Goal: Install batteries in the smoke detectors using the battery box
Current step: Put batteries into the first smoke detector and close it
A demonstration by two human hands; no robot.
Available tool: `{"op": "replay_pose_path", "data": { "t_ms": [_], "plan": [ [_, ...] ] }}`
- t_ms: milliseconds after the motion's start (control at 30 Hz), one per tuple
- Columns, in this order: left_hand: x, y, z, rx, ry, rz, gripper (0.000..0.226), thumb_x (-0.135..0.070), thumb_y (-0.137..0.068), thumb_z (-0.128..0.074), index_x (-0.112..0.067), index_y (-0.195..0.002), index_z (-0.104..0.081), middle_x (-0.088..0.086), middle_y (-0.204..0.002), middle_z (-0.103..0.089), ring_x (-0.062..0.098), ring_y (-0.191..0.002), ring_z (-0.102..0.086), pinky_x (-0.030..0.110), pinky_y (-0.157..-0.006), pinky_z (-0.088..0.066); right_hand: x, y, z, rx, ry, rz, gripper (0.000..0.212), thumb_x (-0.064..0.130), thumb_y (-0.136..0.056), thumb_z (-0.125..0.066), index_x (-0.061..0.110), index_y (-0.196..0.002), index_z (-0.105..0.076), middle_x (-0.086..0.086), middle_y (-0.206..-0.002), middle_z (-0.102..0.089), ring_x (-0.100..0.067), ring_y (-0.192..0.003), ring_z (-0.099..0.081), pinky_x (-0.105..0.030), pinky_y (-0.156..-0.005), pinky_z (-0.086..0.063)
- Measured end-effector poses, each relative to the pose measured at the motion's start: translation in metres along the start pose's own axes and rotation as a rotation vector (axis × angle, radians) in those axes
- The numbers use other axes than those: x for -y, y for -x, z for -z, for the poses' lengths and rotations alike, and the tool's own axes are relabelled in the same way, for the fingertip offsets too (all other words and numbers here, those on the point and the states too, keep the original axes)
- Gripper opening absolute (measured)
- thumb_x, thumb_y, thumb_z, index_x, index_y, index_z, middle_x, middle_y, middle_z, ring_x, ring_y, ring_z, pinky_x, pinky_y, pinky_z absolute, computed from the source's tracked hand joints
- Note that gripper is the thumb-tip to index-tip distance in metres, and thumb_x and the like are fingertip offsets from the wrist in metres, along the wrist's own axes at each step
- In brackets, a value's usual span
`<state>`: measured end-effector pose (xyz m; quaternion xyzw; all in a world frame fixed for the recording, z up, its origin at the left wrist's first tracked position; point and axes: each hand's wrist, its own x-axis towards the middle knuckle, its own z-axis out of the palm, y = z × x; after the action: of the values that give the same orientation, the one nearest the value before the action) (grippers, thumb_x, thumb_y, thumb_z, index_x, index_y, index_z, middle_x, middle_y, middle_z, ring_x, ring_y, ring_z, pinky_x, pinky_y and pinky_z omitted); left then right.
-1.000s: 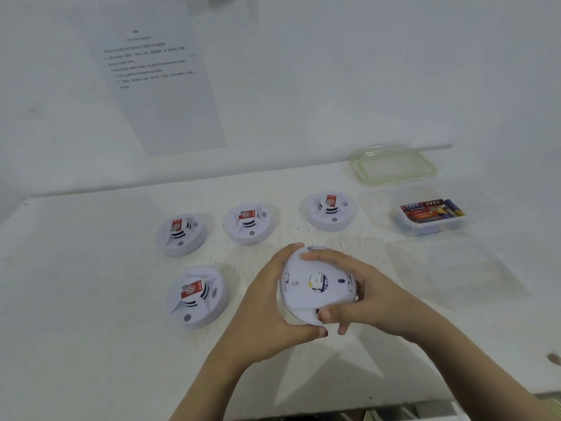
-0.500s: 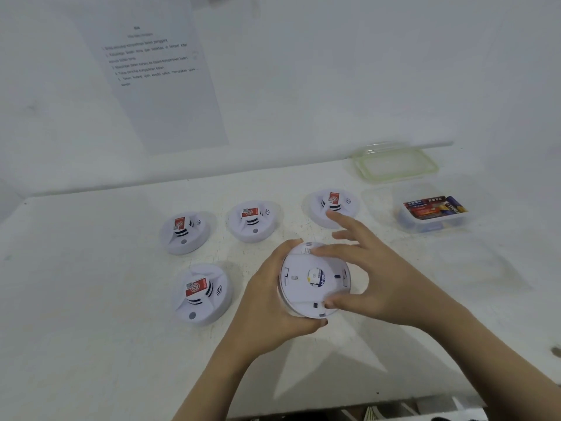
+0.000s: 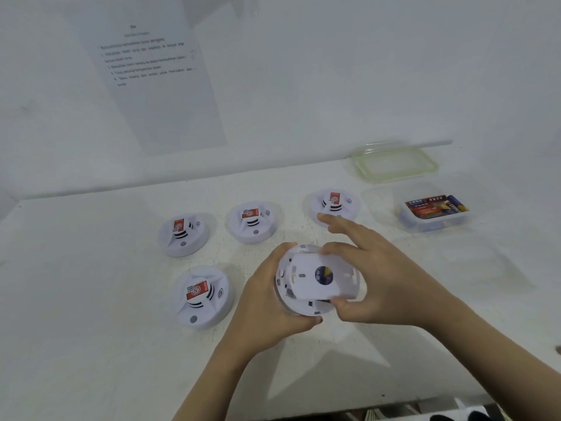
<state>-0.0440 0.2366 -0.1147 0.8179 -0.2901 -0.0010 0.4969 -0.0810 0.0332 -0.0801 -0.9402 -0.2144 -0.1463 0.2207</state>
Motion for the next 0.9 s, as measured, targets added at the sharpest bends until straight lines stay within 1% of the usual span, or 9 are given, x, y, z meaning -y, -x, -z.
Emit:
{"op": "replay_pose_path", "data": {
  "t_ms": [267, 400, 467, 533, 600, 667, 767, 833, 900],
  "plan": [
    [0.026, 0.005, 0.003, -0.115, 0.108, 0.103, 0.092, -0.016, -0.056, -0.089, -0.038, -0.13, -0.04, -0.021, -0.122, -0.057, 0.004, -0.117, -0.056, 0.019, -0.09, -0.051, -0.027, 0.037, -0.024, -0.024, 0.002, -0.267, 0.056, 0.055, -0.065, -0.06, 0.022, -0.11, -0.061, 0.008, -0.149, -0.032, -0.001, -0.121, -0.038, -0.03, -0.091, -0.042],
    [0.036, 0.007, -0.003, -0.153, 0.13, 0.116, 0.099, -0.009, -0.056, -0.091, -0.037, -0.131, -0.034, -0.031, -0.122, -0.051, -0.003, -0.119, -0.053, 0.011, -0.091, -0.047, -0.027, 0.05, -0.041, 0.059, 0.022, -0.377, 0.055, 0.053, -0.066, -0.058, 0.022, -0.11, -0.063, 0.007, -0.148, -0.031, -0.02, -0.125, -0.048, -0.032, -0.096, -0.034],
    [0.037, 0.006, -0.007, -0.17, 0.145, 0.113, 0.098, -0.01, -0.055, -0.09, -0.036, -0.131, -0.034, -0.028, -0.123, -0.052, 0.001, -0.12, -0.054, 0.015, -0.092, -0.048, -0.025, 0.05, -0.048, 0.088, 0.09, -0.356, 0.057, 0.052, -0.069, -0.055, 0.024, -0.118, -0.062, 0.003, -0.148, -0.028, -0.028, -0.128, -0.047, -0.043, -0.103, -0.028],
    [0.038, 0.006, -0.011, -0.18, 0.168, 0.105, 0.098, -0.008, -0.055, -0.09, -0.036, -0.13, -0.034, -0.024, -0.124, -0.054, 0.005, -0.121, -0.055, 0.019, -0.093, -0.05, -0.02, 0.046, -0.05, 0.074, 0.1, -0.345, 0.058, 0.056, -0.078, -0.046, 0.038, -0.133, -0.048, 0.006, -0.153, -0.021, -0.015, -0.137, -0.031, -0.047, -0.111, -0.016],
    [0.035, 0.005, -0.017, -0.186, 0.211, 0.099, 0.098, -0.005, -0.056, -0.093, -0.036, -0.13, -0.037, -0.02, -0.126, -0.055, 0.009, -0.122, -0.055, 0.027, -0.094, -0.052, -0.007, 0.036, -0.046, 0.031, -0.096, -0.378, 0.052, 0.061, -0.085, -0.036, 0.056, -0.137, -0.028, 0.023, -0.151, -0.016, 0.011, -0.135, -0.016, -0.028, -0.113, -0.011],
    [0.031, 0.005, -0.023, -0.201, 0.255, 0.101, 0.096, -0.008, -0.055, -0.094, -0.035, -0.129, -0.039, -0.014, -0.127, -0.055, 0.015, -0.122, -0.056, 0.035, -0.093, -0.054, 0.002, 0.025, -0.047, 0.031, -0.357, -0.378, 0.046, 0.055, -0.09, -0.036, 0.063, -0.133, -0.025, 0.031, -0.141, -0.036, 0.019, -0.125, -0.033, -0.013, -0.104, -0.028],
    [0.026, 0.004, -0.028, -0.216, 0.288, 0.092, 0.095, -0.003, -0.054, -0.093, -0.035, -0.126, -0.039, -0.018, -0.123, -0.056, 0.013, -0.119, -0.058, 0.033, -0.089, -0.056, 0.01, 0.015, -0.049, -0.011, -0.49, -0.388, 0.043, 0.038, -0.093, -0.041, 0.058, -0.13, -0.036, 0.019, -0.113, -0.064, -0.01, -0.091, -0.065, -0.024, -0.078, -0.054],
    [0.024, 0.003, -0.029, -0.216, 0.296, 0.09, 0.096, 0.0, -0.053, -0.093, -0.032, -0.125, -0.038, -0.022, -0.121, -0.054, 0.01, -0.117, -0.059, 0.028, -0.086, -0.056, 0.012, 0.012, -0.047, -0.039, -0.457, -0.384, 0.045, 0.025, -0.095, -0.046, 0.057, -0.125, -0.039, 0.016, -0.104, -0.065, -0.016, -0.075, -0.064, -0.024, -0.068, -0.055],
    [0.026, 0.003, -0.029, -0.201, 0.294, 0.097, 0.097, -0.001, -0.051, -0.094, -0.03, -0.124, -0.037, -0.023, -0.12, -0.053, 0.01, -0.117, -0.059, 0.029, -0.086, -0.057, 0.014, 0.01, -0.043, -0.072, -0.443, -0.398, 0.046, 0.014, -0.095, -0.049, 0.051, -0.121, -0.042, 0.016, -0.098, -0.064, -0.01, -0.073, -0.064, -0.014, -0.062, -0.05]
  ]
}}
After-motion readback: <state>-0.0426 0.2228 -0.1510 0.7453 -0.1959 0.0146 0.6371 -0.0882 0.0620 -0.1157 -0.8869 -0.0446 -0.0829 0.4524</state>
